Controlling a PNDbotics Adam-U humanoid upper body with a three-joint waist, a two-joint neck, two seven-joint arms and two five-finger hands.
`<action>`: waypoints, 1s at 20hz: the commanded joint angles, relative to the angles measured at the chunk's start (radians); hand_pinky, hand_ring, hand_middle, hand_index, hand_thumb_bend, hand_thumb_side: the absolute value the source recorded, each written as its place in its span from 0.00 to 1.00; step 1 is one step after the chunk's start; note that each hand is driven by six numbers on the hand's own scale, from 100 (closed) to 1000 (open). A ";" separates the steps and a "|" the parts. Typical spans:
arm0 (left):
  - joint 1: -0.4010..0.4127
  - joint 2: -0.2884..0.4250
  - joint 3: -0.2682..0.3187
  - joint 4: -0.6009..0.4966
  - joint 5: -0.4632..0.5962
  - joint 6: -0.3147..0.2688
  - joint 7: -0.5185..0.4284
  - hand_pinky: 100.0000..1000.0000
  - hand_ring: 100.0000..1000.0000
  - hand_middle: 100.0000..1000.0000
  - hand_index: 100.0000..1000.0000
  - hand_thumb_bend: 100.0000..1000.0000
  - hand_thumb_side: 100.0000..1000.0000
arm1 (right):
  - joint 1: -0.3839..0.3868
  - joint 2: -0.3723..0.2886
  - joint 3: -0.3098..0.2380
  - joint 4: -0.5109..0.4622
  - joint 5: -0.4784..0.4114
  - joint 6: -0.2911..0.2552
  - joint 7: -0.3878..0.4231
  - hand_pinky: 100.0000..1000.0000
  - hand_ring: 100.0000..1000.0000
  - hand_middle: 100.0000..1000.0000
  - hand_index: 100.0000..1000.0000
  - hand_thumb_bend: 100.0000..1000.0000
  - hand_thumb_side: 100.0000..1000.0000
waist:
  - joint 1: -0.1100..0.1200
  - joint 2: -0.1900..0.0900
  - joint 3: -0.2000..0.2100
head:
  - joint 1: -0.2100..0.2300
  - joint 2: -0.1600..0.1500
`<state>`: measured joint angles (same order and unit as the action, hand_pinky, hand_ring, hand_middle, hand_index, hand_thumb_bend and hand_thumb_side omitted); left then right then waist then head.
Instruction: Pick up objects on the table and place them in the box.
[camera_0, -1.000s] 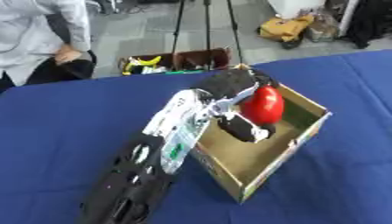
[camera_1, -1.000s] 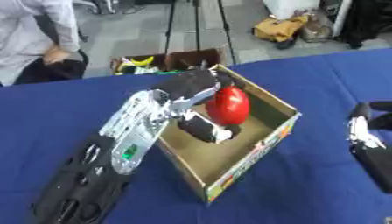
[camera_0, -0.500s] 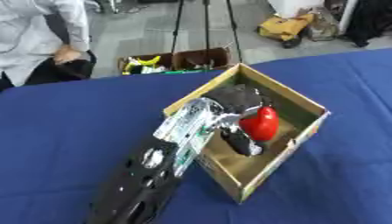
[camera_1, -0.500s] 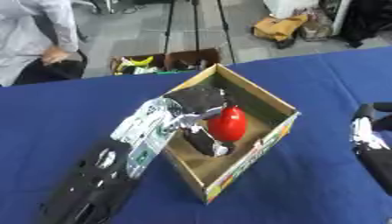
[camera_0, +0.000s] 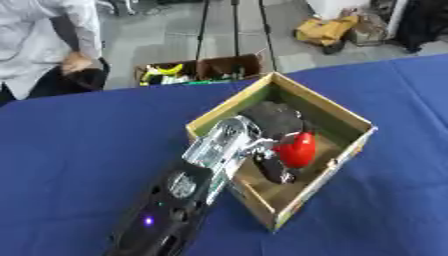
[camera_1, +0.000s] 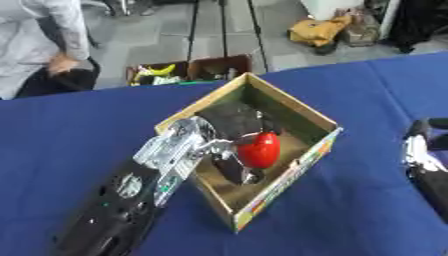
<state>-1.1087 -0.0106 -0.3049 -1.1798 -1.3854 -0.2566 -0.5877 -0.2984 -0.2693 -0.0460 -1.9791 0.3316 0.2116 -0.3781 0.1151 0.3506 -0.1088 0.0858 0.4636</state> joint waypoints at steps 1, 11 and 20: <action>-0.013 -0.007 0.006 -0.011 -0.052 -0.039 -0.012 0.61 0.85 0.78 0.74 0.05 0.15 | -0.004 -0.009 -0.006 -0.021 -0.005 0.003 -0.002 0.71 0.51 0.37 0.62 0.09 0.35 | -0.007 -0.018 0.000 | 0.002 -0.015; 0.002 -0.025 0.035 -0.016 -0.186 -0.106 -0.080 1.00 1.00 1.00 1.00 0.69 0.65 | -0.003 -0.010 -0.008 -0.021 -0.006 0.005 -0.008 0.71 0.50 0.37 0.62 0.09 0.35 | -0.010 -0.013 -0.001 | -0.004 -0.005; -0.010 -0.028 0.127 -0.167 -0.155 -0.004 0.019 0.84 0.92 0.90 0.98 0.45 0.90 | 0.000 -0.005 -0.011 -0.021 -0.005 0.009 -0.011 0.71 0.50 0.37 0.62 0.09 0.35 | -0.021 -0.016 0.014 | -0.014 0.009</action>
<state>-1.0940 -0.0370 -0.2023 -1.3031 -1.5533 -0.2775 -0.5847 -0.2922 -0.2683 -0.0494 -1.9791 0.3311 0.2181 -0.3854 0.1042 0.3551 -0.0920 0.0754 0.4695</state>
